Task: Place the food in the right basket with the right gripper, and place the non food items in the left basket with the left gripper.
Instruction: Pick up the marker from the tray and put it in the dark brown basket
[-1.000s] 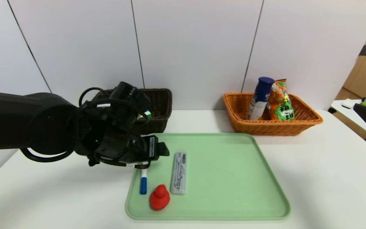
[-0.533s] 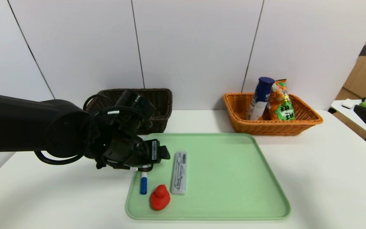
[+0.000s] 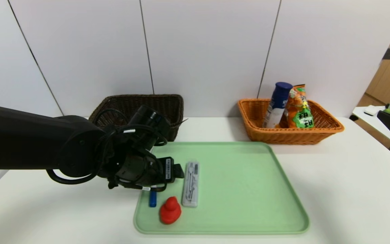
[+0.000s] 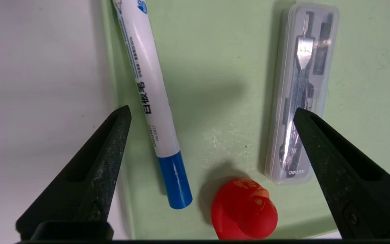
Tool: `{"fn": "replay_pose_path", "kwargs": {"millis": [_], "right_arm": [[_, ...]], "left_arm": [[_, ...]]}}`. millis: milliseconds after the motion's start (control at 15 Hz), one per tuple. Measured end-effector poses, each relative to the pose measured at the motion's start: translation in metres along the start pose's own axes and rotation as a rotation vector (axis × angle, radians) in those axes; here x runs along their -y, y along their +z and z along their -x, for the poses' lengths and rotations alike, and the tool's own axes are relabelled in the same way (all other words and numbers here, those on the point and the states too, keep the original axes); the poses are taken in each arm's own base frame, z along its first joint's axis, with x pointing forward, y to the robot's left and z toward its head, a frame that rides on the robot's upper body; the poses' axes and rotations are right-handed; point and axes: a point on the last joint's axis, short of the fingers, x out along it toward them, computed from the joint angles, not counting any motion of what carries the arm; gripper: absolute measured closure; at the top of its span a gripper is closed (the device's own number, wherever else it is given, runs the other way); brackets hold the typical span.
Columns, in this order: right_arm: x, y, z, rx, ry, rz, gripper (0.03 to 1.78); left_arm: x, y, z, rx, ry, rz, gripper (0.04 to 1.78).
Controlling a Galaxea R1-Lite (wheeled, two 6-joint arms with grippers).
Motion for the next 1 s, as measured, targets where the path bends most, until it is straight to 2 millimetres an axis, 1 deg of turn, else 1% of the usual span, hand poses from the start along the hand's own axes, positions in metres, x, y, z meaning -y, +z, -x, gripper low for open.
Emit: {"fn": "replay_pose_path", "kwargs": {"millis": [400, 667, 733, 867, 1000], "right_arm": [[0.0, 0.001, 0.0, 0.003, 0.002, -0.001, 0.12], [0.0, 0.001, -0.001, 0.001, 0.003, -0.002, 0.12], [0.0, 0.001, -0.001, 0.0, 0.003, -0.003, 0.12], [0.0, 0.0, -0.001, -0.002, 0.003, -0.004, 0.12], [0.0, 0.0, -0.001, -0.003, 0.004, -0.004, 0.12]], "left_arm": [[-0.002, -0.006, -0.016, 0.011, -0.001, -0.003, 0.13], [-0.005, -0.009, -0.026, 0.074, 0.046, -0.005, 0.13], [-0.006, -0.011, -0.028, 0.082, 0.054, -0.011, 0.32], [-0.008, -0.012, -0.03, 0.079, 0.062, -0.012, 0.63], [-0.008, -0.013, -0.03, 0.074, 0.064, -0.013, 0.85]]}}
